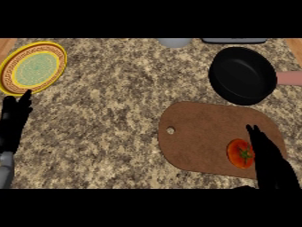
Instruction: Pick the tomato from the cutting board and place it in the pot
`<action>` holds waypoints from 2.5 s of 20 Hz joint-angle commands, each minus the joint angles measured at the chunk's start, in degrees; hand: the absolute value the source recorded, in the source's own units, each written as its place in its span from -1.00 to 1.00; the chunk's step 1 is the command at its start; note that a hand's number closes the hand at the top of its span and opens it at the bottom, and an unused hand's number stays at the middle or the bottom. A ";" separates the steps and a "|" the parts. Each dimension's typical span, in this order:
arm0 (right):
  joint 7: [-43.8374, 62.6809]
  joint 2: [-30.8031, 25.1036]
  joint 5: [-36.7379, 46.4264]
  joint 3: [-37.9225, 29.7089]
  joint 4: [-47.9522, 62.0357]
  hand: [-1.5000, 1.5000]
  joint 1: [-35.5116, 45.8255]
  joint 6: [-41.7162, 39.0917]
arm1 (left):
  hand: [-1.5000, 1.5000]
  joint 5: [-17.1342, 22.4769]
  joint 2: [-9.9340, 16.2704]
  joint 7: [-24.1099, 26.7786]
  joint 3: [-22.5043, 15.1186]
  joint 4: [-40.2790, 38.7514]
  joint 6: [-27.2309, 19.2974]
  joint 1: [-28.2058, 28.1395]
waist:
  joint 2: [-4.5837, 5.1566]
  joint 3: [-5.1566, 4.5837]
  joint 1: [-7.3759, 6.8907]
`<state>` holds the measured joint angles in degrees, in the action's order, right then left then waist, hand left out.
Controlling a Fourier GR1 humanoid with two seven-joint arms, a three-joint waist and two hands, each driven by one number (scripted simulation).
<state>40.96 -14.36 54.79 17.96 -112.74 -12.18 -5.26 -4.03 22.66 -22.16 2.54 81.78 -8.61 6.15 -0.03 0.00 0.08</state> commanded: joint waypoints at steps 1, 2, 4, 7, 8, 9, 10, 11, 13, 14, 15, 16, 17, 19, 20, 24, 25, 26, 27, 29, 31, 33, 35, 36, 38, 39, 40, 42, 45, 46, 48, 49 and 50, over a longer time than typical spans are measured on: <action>-1.50 1.22 -1.17 -3.48 5.83 -1.00 4.17 -0.95 | 0.00 -2.10 -1.38 -3.84 -0.53 4.94 0.18 -1.56 | 0.00 0.02 -0.20; -2.06 2.08 -0.68 -2.44 4.58 -1.00 1.87 -0.07 | 0.00 -2.35 -1.79 -0.44 1.37 2.35 0.26 -1.63 | 0.00 0.00 -0.06; -1.29 2.42 -0.91 -3.66 6.06 -1.00 5.41 -2.33 | 0.00 -2.16 -2.92 -0.51 1.30 4.03 0.46 -4.41 | -0.01 0.00 -0.19; -4.75 2.60 -0.77 -3.41 6.63 -1.00 1.58 0.46 | 0.00 -4.41 -2.35 0.97 2.68 -1.17 0.57 0.52 | 0.01 0.00 0.10; -2.23 4.75 -0.96 -3.81 9.66 -1.00 6.32 -1.44 | 0.00 -2.42 -3.41 0.48 1.80 3.96 2.70 -3.30 | 0.00 0.00 -0.18; -4.41 3.86 -0.83 -2.49 5.95 -1.00 0.69 0.02 | 0.00 -2.13 -1.88 1.07 4.00 1.98 3.81 -2.92 | -0.02 0.00 0.00; -1.33 5.81 -0.31 -2.12 5.15 -1.00 3.86 -1.64 | 0.00 -4.02 -3.42 1.53 3.55 -1.32 2.06 -0.28 | 0.01 -0.01 0.04; -3.11 2.84 -3.23 -5.82 4.55 -1.00 2.83 -4.02 | 0.00 -2.14 -1.39 2.61 5.73 -0.41 4.40 -1.61 | 0.00 0.00 0.02; -7.73 2.37 -3.12 -7.53 9.05 -1.00 2.49 -0.88 | 0.00 -4.31 -3.38 0.11 3.86 1.16 3.53 -0.37 | 0.00 0.01 0.03; -5.11 4.91 -1.58 -6.71 12.10 -1.00 7.80 -1.54 | 0.00 -4.71 -4.44 4.37 3.94 -2.07 3.38 -1.53 | 0.04 0.00 -0.09; -8.25 3.83 -1.83 -7.37 12.94 -1.00 5.30 0.37 | 0.00 -3.67 -2.66 -2.91 4.98 3.92 4.52 -0.18 | 0.00 0.01 -0.09; -9.45 4.98 -1.57 -7.75 16.32 -1.00 7.01 2.19 | 0.00 -4.38 -3.22 0.54 5.07 2.55 4.50 -1.55 | 0.02 0.01 -0.13; -7.45 4.62 -2.24 -8.31 12.70 -1.00 7.12 -1.39 | 0.00 -3.42 -3.11 3.03 7.02 -0.89 5.67 -0.63 | 0.02 0.00 -0.04; -9.21 4.08 -2.72 -8.97 12.77 -1.00 5.09 -1.30 | 0.00 -4.93 -4.12 2.46 5.96 0.13 5.83 -1.40 | 0.00 0.00 0.00; -6.28 8.01 0.37 -6.48 18.38 -1.00 9.56 1.24 | 0.00 -6.44 -4.47 -1.28 4.63 3.08 4.13 -1.12 | 0.02 0.01 -0.17; -13.45 4.31 -1.38 -9.93 18.21 1.00 9.30 2.46 | 0.00 -6.14 -5.32 0.41 5.63 3.62 4.80 -3.34 | -0.01 0.01 -0.18; -16.51 4.27 1.48 -7.82 19.34 1.00 6.01 7.33 | 0.00 -5.57 -3.60 -1.44 6.70 -1.30 5.71 3.10 | 0.04 0.01 0.12; -12.10 6.09 3.25 -7.08 19.23 1.00 11.23 5.42 | 0.00 -6.20 -6.05 1.86 5.24 0.09 4.70 -0.83 | 0.03 0.00 -0.17; -16.26 5.10 5.77 -5.20 18.88 1.00 4.00 10.92 | 0.00 -7.07 -6.72 0.83 4.49 2.27 3.68 -1.72 | -0.03 0.01 -0.01; -14.67 4.78 7.03 -5.52 18.72 1.00 6.39 8.99 | 0.00 -6.19 -5.68 1.59 6.06 2.42 5.16 -2.98 | -0.01 0.00 -0.14; -11.80 5.34 10.28 -4.78 17.79 1.00 9.07 8.74 | 0.00 -6.90 -5.31 -2.24 5.60 2.67 5.09 0.72 | 0.00 0.00 -0.10; -12.90 5.16 10.75 -4.00 14.16 1.00 5.78 9.21 | 0.00 -6.25 -5.63 0.72 6.71 1.38 5.92 -0.97 | -0.01 -0.01 0.01; -14.47 2.43 9.46 -6.77 10.67 1.00 4.41 8.74 | 0.00 -6.57 -5.98 2.03 6.72 2.25 5.68 -2.41 | -0.04 -0.01 0.03; -14.07 3.98 10.58 -6.72 13.28 1.00 6.64 9.74 | 0.00 -6.41 -5.74 -0.85 6.60 4.58 6.69 -2.59 | -0.02 0.00 -0.10; -11.41 3.93 12.82 -6.45 8.32 1.00 4.33 10.06 | 0.00 -7.58 -6.85 -0.66 6.01 2.46 5.05 -0.41 | -0.04 -0.01 0.16; -10.76 3.67 16.43 -3.57 3.67 1.00 -1.18 12.48 | 0.00 -8.71 -7.54 -2.54 4.69 6.62 4.11 -3.33 | -0.20 -0.01 0.32; -16.65 -2.62 7.77 -13.39 11.25 1.00 8.40 6.34 | 0.00 -6.22 -4.76 -0.57 7.54 1.70 7.09 0.02 | 0.05 0.00 -0.01; -26.50 -14.16 -2.58 -24.00 16.02 1.00 9.35 2.50 | 0.00 -6.70 -5.82 -1.07 6.42 3.51 6.04 -0.85 | 0.37 0.15 -0.05; -33.66 -22.64 -5.96 -28.60 23.11 1.00 8.99 -1.74 | 0.00 -7.03 -6.72 -0.11 5.70 3.83 5.52 -0.95 | 0.98 0.37 -0.03; -36.18 -25.53 -7.27 -30.97 25.46 1.00 10.72 -2.36 | 0.00 -6.54 -6.30 0.57 6.52 2.44 5.76 -0.79 | 1.22 0.28 -0.35; -43.04 -30.36 -11.99 -37.18 30.07 1.00 12.86 -1.68 | 0.00 -6.74 -6.36 0.10 6.36 3.41 5.70 -1.77 | 0.58 0.37 -0.57; -46.40 -31.19 -13.96 -39.38 33.99 1.00 14.76 -0.37 | 0.00 -5.87 -5.12 -0.50 7.01 3.54 7.03 -1.04 | 0.61 0.41 -1.12; -48.45 -33.30 -18.39 -41.97 34.66 1.00 17.24 -3.77 | 0.00 -6.84 -6.64 -0.05 5.93 3.64 5.78 -1.52 | 0.43 0.32 -0.97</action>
<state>1.98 -39.81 45.09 -15.19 -85.38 0.08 -5.88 -10.64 16.53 -22.24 8.93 85.17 -2.64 4.71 0.54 0.30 -0.48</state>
